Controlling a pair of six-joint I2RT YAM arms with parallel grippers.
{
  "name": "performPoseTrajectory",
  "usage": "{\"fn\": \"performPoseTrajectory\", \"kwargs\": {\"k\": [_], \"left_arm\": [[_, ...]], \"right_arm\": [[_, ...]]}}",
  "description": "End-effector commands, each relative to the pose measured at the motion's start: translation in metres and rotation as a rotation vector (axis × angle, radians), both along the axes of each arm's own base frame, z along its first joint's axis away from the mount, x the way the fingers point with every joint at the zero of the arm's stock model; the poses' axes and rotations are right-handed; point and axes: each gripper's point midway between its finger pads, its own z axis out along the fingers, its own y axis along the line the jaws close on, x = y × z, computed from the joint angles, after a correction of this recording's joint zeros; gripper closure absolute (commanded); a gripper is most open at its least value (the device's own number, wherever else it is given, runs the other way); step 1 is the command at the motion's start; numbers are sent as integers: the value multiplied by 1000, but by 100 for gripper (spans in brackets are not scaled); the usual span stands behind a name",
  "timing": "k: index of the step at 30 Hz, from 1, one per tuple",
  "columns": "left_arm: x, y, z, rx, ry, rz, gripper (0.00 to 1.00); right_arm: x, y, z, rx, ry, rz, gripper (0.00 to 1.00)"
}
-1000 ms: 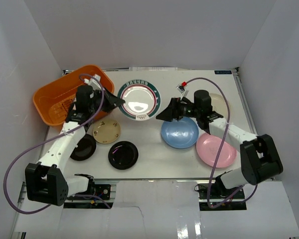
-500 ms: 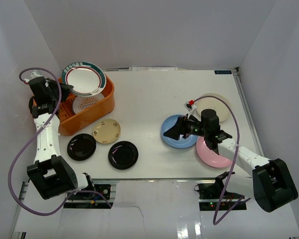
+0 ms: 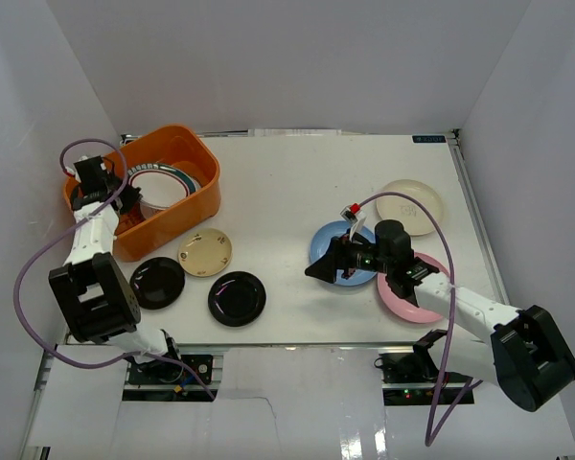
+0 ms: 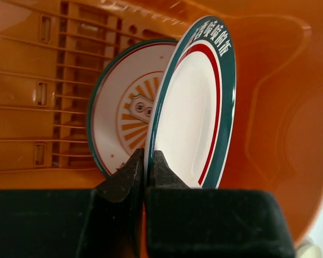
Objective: Place the plates into the plastic bin on the countertop
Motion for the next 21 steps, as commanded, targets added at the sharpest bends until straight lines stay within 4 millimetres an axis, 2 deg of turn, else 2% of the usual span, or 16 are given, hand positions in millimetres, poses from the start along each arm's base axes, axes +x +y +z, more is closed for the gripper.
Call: {"fn": "performPoseTrajectory", "kwargs": {"k": [1,5,6,8,9,12,13,16,21], "left_arm": [[9,6,10,29,-31,-3,90],[15,9,-5,21,3,-1,81],[15,10,-6,26,5,3,71],[13,11,-10,26,14,8,58],[12,11,-9,29,10,7,46],[8,10,-8,34,0,8,28],[6,8,-11,31,4,7,18],[0,5,-2,34,-23,1,2],[-12,0,28,80,-107,9,2]], "right_arm": [[5,5,7,17,-48,-10,18],[7,7,2,1,-43,-28,18],[8,7,1,-5,-43,-36,17],[11,7,-5,-21,-37,-51,17],[12,8,-6,-25,-37,-55,18],[15,10,-15,-45,-21,-66,18],[14,13,-17,-51,-17,-63,18],[12,22,-28,-76,2,-55,19],[12,31,-46,-118,42,-81,24]]}}
